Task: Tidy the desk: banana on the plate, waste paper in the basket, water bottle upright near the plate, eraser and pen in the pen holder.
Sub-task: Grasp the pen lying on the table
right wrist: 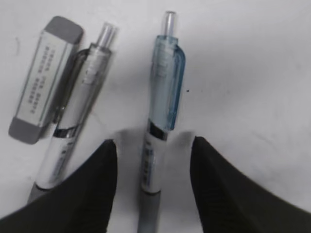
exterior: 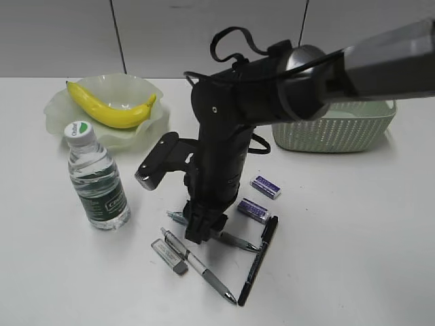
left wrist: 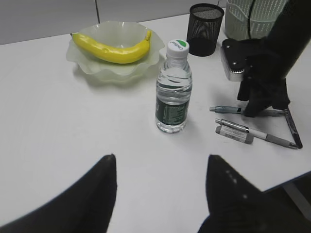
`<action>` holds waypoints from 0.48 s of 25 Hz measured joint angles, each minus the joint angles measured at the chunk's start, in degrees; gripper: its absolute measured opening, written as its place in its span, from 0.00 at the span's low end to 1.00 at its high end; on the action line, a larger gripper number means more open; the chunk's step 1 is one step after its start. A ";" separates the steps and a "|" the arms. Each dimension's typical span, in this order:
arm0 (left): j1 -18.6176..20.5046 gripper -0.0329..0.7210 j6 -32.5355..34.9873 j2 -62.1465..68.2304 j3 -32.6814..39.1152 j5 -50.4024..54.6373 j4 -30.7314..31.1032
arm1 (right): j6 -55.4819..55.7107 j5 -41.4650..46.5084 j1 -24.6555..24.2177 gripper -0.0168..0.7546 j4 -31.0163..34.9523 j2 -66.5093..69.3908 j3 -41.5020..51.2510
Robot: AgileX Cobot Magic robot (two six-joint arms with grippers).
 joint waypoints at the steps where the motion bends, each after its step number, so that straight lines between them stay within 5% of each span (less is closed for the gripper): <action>1: 0.00 0.62 0.00 0.00 0.00 0.00 0.00 | 0.41 -0.05 0.00 0.53 -0.15 0.62 -0.62; 6: 0.00 0.62 0.00 0.00 0.00 0.00 0.00 | 2.57 0.00 -0.04 0.51 -0.65 3.62 -2.87; 12: 0.00 0.62 0.00 0.00 0.00 0.00 0.00 | 2.82 0.57 -0.17 0.32 -1.01 4.13 -3.32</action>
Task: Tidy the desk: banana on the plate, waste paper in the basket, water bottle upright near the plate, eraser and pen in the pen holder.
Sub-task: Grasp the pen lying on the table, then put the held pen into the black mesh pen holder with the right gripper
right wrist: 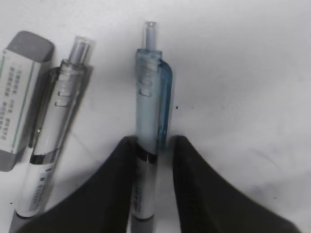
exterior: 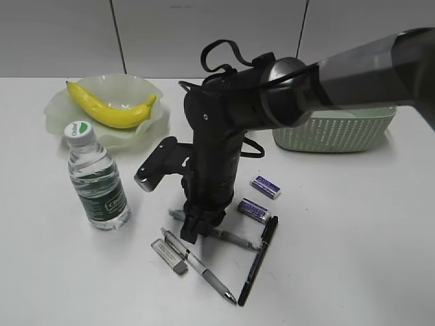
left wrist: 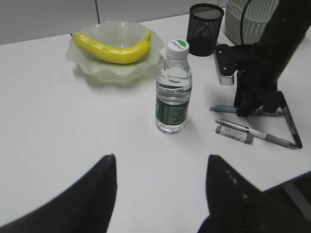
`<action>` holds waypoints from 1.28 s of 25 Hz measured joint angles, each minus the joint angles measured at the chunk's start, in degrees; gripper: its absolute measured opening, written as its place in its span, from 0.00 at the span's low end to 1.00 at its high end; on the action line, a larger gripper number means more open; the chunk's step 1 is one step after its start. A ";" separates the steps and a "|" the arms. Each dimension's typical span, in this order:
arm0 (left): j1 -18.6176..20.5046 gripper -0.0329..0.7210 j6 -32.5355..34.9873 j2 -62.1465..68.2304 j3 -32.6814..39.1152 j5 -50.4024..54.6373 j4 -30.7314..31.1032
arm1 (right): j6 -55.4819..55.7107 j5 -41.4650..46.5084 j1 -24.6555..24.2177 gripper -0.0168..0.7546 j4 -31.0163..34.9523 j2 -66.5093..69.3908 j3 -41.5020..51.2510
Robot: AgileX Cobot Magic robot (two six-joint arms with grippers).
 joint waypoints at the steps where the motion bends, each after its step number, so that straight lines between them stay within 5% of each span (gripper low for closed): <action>1: 0.00 0.62 0.00 0.00 0.00 0.00 0.00 | 0.00 0.24 0.00 0.25 0.05 0.11 -0.16; 2: 0.00 0.62 0.00 0.00 0.00 0.00 0.00 | 0.15 0.37 0.00 0.18 0.12 0.16 -0.46; 13: 0.00 0.62 0.00 0.00 0.00 0.00 0.00 | 12.20 -0.72 -2.70 0.17 -3.65 -8.48 -8.60; 24: 0.00 0.62 0.01 0.00 0.00 0.00 0.00 | 22.91 -33.47 -14.93 0.17 -0.94 -13.61 -9.37; 32: 0.00 0.62 0.01 0.00 0.00 0.00 0.00 | 23.48 -46.58 -16.04 0.17 3.04 -4.64 -9.32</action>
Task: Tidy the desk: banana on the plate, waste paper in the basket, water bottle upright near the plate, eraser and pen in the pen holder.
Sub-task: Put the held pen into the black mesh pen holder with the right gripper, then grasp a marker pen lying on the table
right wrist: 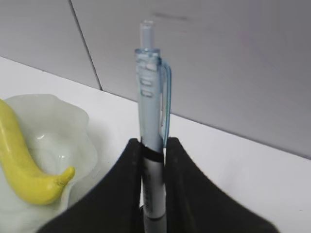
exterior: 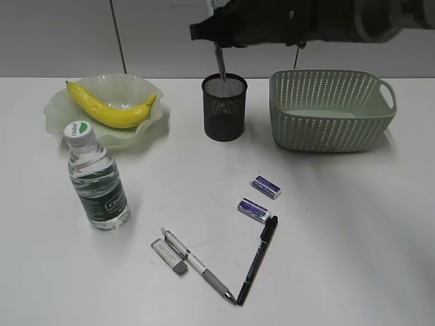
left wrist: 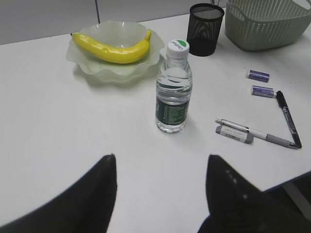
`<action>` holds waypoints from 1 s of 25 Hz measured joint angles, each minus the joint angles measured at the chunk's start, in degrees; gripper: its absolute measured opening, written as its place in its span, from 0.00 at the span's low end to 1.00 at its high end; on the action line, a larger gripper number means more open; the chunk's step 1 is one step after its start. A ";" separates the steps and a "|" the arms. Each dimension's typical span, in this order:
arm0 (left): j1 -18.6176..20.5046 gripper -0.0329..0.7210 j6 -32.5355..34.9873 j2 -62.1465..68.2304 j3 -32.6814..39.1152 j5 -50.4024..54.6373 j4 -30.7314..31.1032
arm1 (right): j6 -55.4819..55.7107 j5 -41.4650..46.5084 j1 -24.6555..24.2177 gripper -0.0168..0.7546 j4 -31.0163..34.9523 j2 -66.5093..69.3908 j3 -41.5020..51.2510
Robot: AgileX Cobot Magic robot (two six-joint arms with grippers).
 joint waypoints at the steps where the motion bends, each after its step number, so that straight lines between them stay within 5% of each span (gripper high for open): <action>1: 0.00 0.62 0.00 0.00 0.00 0.00 0.00 | 0.05 -0.50 -0.08 0.17 0.09 1.03 0.00; 7: 0.00 0.62 0.00 0.00 0.00 0.00 0.00 | 0.18 -1.34 -0.55 0.21 4.71 5.26 0.13; 12: 0.00 0.62 0.00 0.00 0.00 0.00 0.00 | 0.22 -1.27 -0.66 0.58 5.10 5.28 0.17; 15: 0.00 0.62 0.00 0.00 0.00 0.00 0.00 | 0.17 1.64 -0.66 0.71 4.45 3.38 0.17; 19: 0.00 0.62 0.00 0.00 0.00 0.00 0.00 | 0.11 13.62 -0.66 0.74 -1.23 -2.52 0.17; 25: 0.00 0.62 0.00 0.00 0.00 0.00 0.00 | -0.14 42.66 -0.66 0.74 -6.94 -13.42 0.23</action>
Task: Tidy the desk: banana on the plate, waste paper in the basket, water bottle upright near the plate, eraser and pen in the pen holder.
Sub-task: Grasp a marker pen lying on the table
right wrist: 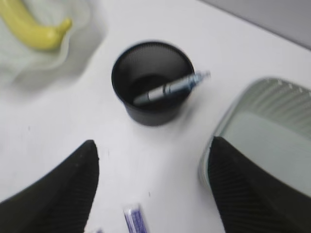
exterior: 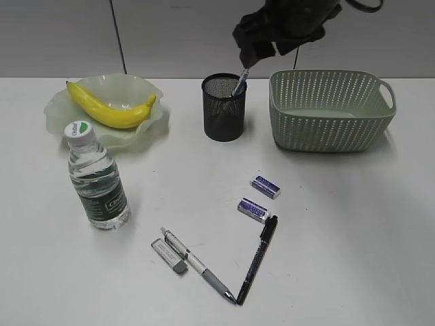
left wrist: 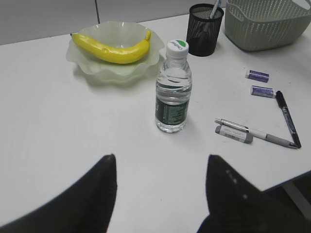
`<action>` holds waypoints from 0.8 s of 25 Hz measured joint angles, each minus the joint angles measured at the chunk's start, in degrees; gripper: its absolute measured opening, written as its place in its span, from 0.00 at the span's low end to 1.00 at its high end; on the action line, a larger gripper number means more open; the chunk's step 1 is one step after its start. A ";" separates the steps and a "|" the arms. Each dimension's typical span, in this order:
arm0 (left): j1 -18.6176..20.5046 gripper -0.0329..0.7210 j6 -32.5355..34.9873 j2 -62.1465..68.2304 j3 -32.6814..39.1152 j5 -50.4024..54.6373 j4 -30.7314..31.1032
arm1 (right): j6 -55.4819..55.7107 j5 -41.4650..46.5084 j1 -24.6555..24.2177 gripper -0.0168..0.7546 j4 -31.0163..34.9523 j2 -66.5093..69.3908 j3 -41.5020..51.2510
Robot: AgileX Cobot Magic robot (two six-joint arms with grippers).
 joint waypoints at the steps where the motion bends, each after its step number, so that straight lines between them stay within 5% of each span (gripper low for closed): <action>1: 0.00 0.62 0.00 0.00 0.00 0.00 0.00 | -0.48 2.93 0.00 0.73 -0.52 -1.52 0.51; 20: 0.00 0.62 0.00 0.00 0.00 0.00 0.00 | -2.61 19.50 0.00 0.69 -1.52 -61.60 53.35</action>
